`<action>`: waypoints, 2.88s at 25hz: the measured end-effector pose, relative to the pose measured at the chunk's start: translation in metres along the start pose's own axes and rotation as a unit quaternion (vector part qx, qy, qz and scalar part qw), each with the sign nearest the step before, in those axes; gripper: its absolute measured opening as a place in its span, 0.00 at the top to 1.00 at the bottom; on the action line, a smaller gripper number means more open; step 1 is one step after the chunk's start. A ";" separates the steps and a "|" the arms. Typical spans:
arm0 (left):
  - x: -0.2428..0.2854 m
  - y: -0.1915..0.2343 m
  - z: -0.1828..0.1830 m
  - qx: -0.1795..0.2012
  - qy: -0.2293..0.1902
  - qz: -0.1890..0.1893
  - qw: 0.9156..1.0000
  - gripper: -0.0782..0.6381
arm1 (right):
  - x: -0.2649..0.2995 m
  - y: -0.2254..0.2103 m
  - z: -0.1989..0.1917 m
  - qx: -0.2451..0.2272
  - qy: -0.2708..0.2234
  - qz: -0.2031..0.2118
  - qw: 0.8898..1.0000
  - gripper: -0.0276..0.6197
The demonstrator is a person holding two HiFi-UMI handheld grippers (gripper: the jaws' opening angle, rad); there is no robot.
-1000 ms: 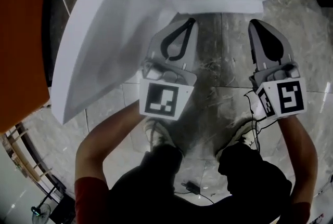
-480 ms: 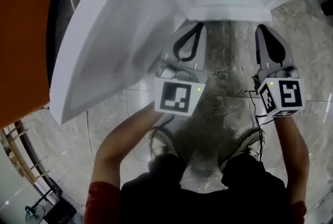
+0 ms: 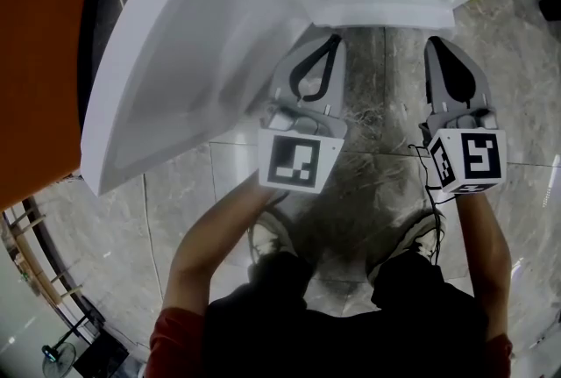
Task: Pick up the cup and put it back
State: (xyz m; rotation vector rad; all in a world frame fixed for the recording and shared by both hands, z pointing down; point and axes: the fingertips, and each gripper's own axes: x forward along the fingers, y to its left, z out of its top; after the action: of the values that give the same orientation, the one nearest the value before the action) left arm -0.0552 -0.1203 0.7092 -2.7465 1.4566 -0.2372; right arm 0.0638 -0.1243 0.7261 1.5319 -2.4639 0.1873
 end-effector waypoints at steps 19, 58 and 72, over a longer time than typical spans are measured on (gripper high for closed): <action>0.002 0.012 -0.018 -0.028 0.019 0.010 0.999 0.89 | 0.028 -0.001 -0.026 0.006 0.034 -0.001 0.999 0.95; 0.011 0.011 -0.065 -0.063 0.065 0.001 0.996 0.89 | 0.147 -0.050 -0.038 0.055 0.030 -0.026 0.998 0.48; 0.008 0.004 -0.070 -0.064 0.073 -0.007 0.995 0.89 | 0.161 -0.052 -0.040 0.045 0.034 -0.021 0.998 0.48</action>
State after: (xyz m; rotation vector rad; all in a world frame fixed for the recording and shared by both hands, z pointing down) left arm -0.0638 -0.1259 0.7791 -2.8959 1.5384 -0.3647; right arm 0.0469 -0.2773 0.8065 1.5832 -2.3989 0.3432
